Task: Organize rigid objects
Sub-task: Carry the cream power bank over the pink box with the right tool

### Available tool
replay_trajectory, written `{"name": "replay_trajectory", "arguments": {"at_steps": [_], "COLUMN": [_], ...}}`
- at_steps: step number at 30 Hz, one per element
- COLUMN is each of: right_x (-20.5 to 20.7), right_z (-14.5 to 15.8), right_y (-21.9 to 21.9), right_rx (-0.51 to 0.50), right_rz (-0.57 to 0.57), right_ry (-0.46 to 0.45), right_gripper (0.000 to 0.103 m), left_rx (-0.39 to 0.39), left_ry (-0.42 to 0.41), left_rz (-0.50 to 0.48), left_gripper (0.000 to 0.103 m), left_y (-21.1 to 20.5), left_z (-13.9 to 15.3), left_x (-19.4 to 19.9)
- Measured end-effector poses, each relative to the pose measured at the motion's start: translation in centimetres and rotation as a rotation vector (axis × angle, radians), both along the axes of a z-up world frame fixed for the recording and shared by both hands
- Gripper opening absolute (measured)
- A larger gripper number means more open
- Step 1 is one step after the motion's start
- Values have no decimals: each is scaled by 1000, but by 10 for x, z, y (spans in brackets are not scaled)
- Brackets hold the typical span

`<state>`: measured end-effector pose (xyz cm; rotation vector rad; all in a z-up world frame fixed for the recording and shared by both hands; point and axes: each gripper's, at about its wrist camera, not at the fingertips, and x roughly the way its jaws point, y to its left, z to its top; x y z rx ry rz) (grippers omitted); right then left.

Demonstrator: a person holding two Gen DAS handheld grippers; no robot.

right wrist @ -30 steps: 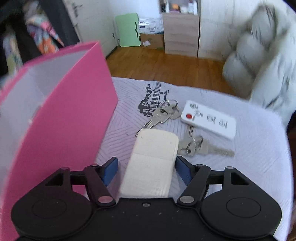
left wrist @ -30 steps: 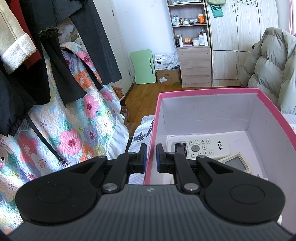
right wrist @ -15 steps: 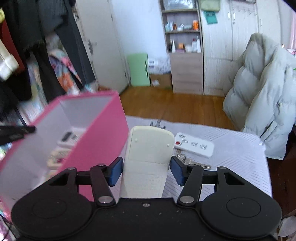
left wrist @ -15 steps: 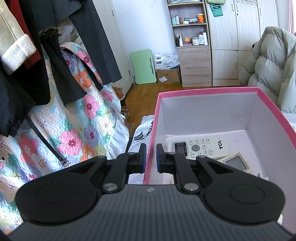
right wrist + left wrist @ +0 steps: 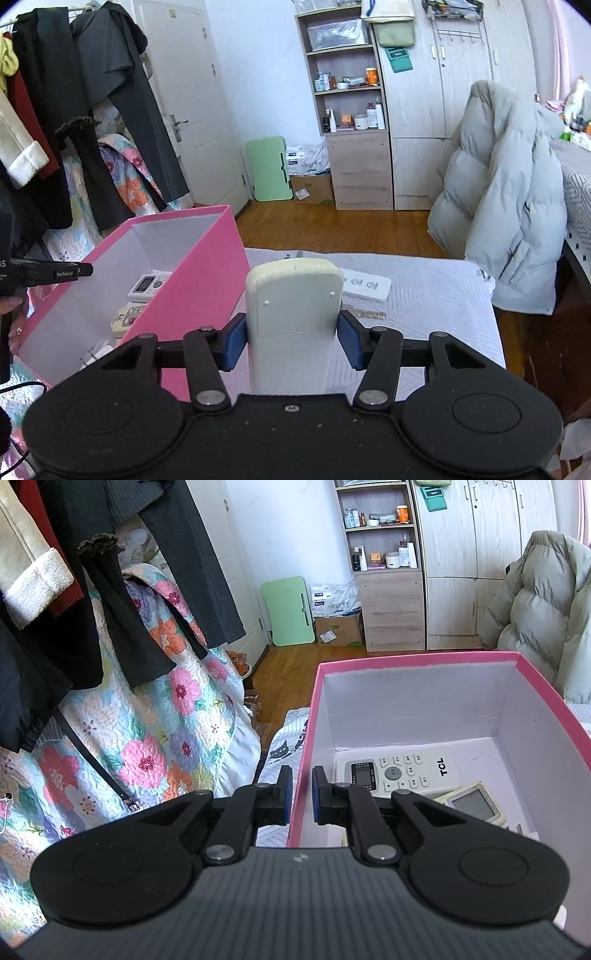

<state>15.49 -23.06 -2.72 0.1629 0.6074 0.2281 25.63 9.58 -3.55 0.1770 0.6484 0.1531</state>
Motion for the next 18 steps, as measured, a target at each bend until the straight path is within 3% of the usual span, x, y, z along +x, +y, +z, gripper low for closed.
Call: {"name": "replay_trajectory", "arguments": {"at_steps": [5,9,14,18], "right_x": [-3,-4,7,37], "right_z": [4,34,85,88], "right_y": [0,12,34,71], "right_rx": [-2,-4,86,184], "right_rz": [8,55,195,344], "right_ry": [-11,-98,-245,-250], "right_gripper": [58,58,58,58], "left_rx": [3,7,4,-3], "left_ry": [2,2,-2,-4], "left_rz": [-1,4,8,12], "left_gripper": [10,10,9,9], "left_y": [0,0,0,1], "left_z": [1,1,2,2], "left_x": [0,1,0,-1]}}
